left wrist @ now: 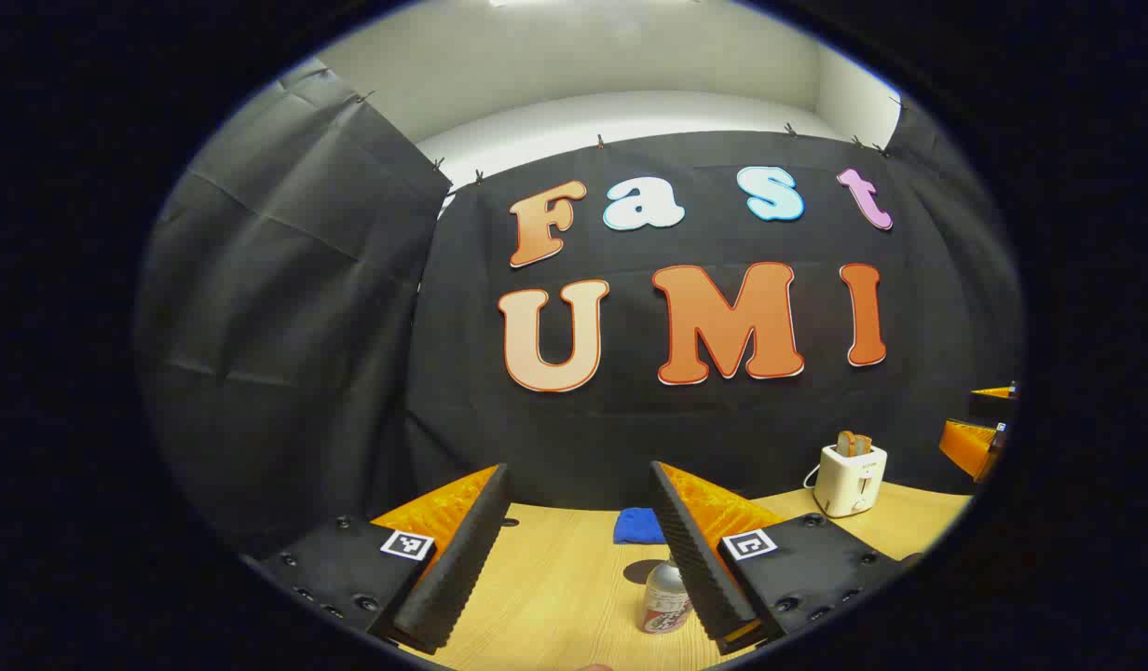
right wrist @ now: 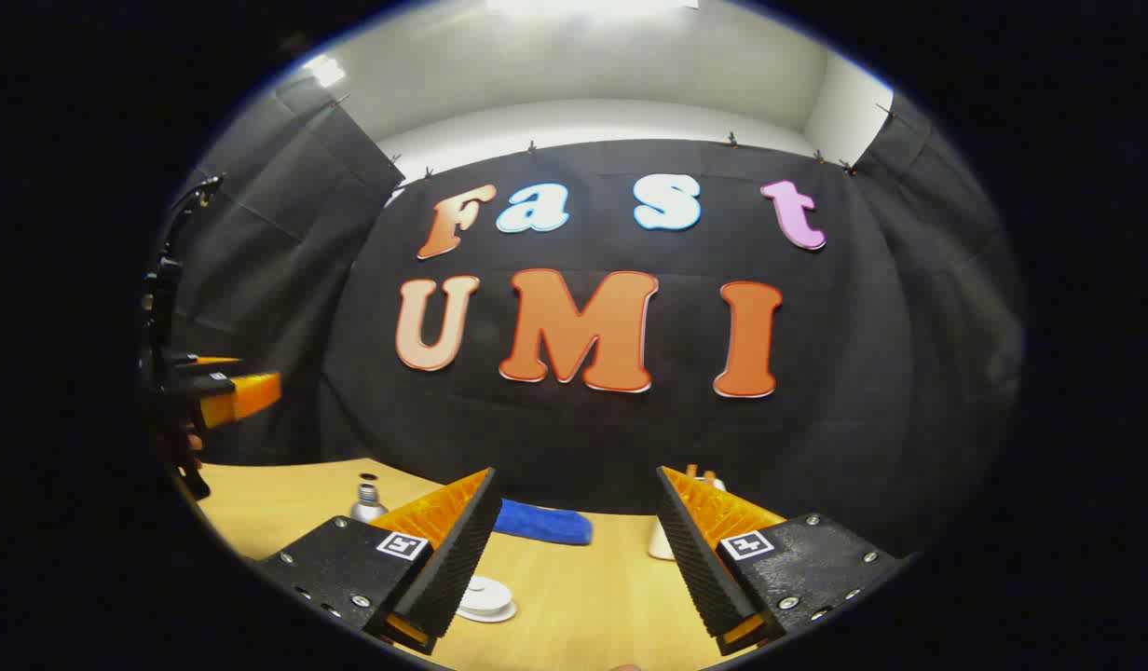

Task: Open the teacup lid with one hand, grasp the water bottle and pour water into the teacup with the other hand; after pouring, place the water bottle on the coaster and then close the teacup lid.

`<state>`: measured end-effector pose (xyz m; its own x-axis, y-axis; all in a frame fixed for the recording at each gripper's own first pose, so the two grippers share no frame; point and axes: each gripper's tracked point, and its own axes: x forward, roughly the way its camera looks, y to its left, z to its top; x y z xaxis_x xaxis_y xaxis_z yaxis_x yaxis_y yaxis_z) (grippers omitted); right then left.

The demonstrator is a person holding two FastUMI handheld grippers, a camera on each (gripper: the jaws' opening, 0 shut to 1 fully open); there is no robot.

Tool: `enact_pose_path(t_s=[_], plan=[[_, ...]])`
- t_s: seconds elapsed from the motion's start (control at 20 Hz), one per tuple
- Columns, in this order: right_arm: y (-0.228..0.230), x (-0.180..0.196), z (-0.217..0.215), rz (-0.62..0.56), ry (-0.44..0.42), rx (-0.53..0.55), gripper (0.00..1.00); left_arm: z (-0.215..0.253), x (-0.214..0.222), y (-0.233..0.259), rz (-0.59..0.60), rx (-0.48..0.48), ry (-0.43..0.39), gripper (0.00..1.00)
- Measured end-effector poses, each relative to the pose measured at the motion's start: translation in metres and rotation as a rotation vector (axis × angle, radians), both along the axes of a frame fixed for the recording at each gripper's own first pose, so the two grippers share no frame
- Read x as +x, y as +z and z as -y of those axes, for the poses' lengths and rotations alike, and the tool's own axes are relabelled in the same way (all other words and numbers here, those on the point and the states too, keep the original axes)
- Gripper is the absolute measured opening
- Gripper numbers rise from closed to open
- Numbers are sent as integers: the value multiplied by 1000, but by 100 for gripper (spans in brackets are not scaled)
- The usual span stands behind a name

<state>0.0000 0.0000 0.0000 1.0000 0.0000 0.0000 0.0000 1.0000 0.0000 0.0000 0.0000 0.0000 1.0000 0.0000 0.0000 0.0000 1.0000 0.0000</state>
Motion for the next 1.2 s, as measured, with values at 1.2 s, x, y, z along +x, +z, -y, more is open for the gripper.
enact_pose_path(t_s=[1.2], plan=[[-67, 32, -17, -131, 72, -21, 98, 36, 4, -53, -48, 18, -88, 97]])
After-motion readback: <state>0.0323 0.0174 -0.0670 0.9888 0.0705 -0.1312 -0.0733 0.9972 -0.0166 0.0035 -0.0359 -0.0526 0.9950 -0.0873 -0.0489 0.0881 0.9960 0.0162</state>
